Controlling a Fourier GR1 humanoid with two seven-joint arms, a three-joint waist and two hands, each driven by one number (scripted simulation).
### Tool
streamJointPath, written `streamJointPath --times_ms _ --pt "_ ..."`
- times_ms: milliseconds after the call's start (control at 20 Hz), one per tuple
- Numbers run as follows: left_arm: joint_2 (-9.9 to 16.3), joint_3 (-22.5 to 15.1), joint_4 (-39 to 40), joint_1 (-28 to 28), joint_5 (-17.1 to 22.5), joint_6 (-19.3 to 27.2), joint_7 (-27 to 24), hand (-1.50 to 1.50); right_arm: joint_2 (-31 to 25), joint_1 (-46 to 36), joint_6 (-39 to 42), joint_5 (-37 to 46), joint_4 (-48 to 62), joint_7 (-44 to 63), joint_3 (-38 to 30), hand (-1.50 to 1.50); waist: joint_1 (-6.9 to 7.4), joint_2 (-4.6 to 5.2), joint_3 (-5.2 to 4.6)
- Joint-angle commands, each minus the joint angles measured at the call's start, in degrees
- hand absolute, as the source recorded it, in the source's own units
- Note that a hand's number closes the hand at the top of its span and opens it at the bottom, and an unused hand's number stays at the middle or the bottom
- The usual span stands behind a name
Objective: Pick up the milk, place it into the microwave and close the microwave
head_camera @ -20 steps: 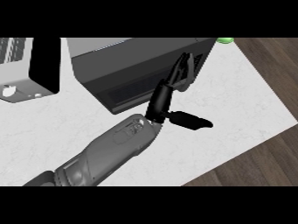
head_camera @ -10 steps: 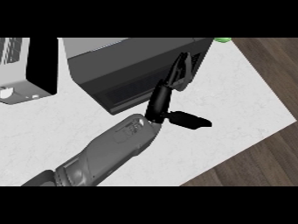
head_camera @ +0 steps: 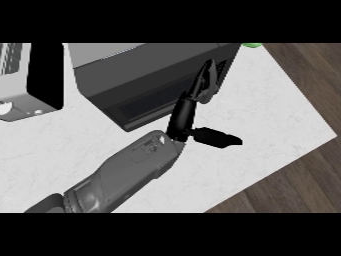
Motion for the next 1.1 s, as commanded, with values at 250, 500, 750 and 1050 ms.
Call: streamJointPath --times_ms 250,500,750,1050 --pt "-0.3 0.7 3.2 -3.4 3.2 0.1 0.2 -1.50 -1.2 -0.9 0.8 -2.2 0.1 1.4 0.2 -1.50 -0.34 0.23 0.08" --pt "-0.3 -0.1 3.5 -3.6 4.6 -0.1 -0.3 -1.50 -2.0 -1.4 1.0 -3.5 -0.2 2.1 0.0 -1.50 -0.54 0.06 0.04" --pt "-0.3 -1.2 5.5 -4.1 5.8 -2.8 3.0 1.50 -2.1 -1.5 0.9 -4.4 -0.5 2.6 0.3 -1.50 -0.38 0.44 0.33" --pt "4.1 -4.4 13.7 -5.9 0.3 5.4 4.1 -1.50 -3.2 -1.0 0.7 -5.0 -0.9 3.6 -0.4 -1.50 1.48 -0.72 0.93"
